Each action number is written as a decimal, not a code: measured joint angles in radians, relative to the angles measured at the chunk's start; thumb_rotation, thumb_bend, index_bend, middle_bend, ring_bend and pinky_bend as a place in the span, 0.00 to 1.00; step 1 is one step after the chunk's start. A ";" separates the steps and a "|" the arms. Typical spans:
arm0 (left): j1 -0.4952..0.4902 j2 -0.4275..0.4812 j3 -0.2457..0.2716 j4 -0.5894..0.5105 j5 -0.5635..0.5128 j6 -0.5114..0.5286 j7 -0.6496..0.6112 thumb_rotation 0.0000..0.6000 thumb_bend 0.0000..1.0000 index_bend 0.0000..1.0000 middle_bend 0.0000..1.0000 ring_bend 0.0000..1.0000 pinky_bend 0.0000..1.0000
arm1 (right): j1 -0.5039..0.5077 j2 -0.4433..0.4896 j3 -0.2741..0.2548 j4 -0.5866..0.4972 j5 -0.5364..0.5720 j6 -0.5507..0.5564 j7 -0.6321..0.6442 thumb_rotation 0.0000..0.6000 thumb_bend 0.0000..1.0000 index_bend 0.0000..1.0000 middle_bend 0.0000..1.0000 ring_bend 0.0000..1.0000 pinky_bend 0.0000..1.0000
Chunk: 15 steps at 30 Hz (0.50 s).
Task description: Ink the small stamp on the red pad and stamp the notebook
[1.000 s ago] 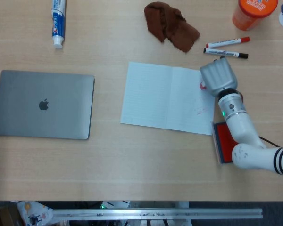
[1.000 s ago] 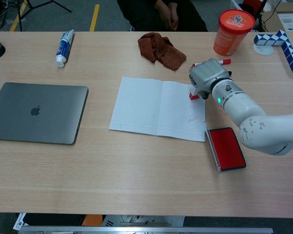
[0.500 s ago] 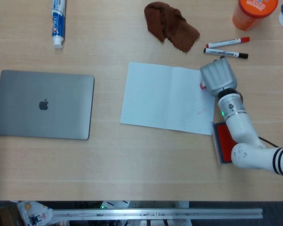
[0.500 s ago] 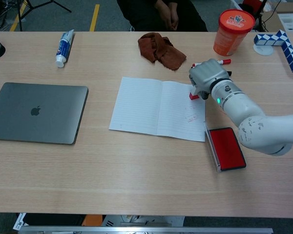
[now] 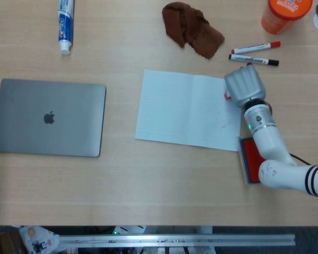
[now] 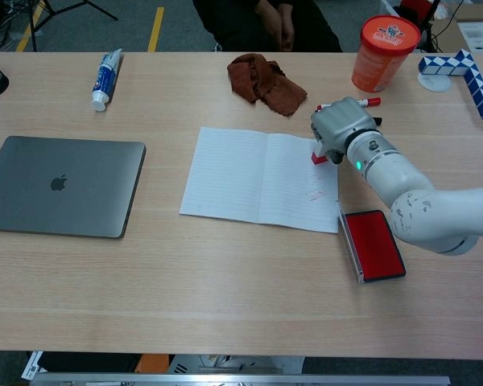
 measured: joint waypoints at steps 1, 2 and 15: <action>0.000 0.000 0.000 0.000 0.000 -0.001 0.000 1.00 0.29 0.00 0.00 0.00 0.02 | -0.001 0.000 0.000 0.000 0.001 0.000 0.000 1.00 0.51 0.91 0.66 0.47 0.37; 0.000 0.000 0.001 0.000 0.000 -0.001 0.000 1.00 0.29 0.00 0.00 0.00 0.02 | -0.001 -0.001 0.000 0.001 0.002 -0.001 -0.001 1.00 0.51 0.91 0.66 0.47 0.37; 0.000 0.001 0.001 -0.003 0.002 -0.002 0.002 1.00 0.29 0.00 0.00 0.00 0.02 | -0.010 0.018 0.008 -0.024 -0.007 -0.003 0.017 1.00 0.51 0.91 0.66 0.47 0.37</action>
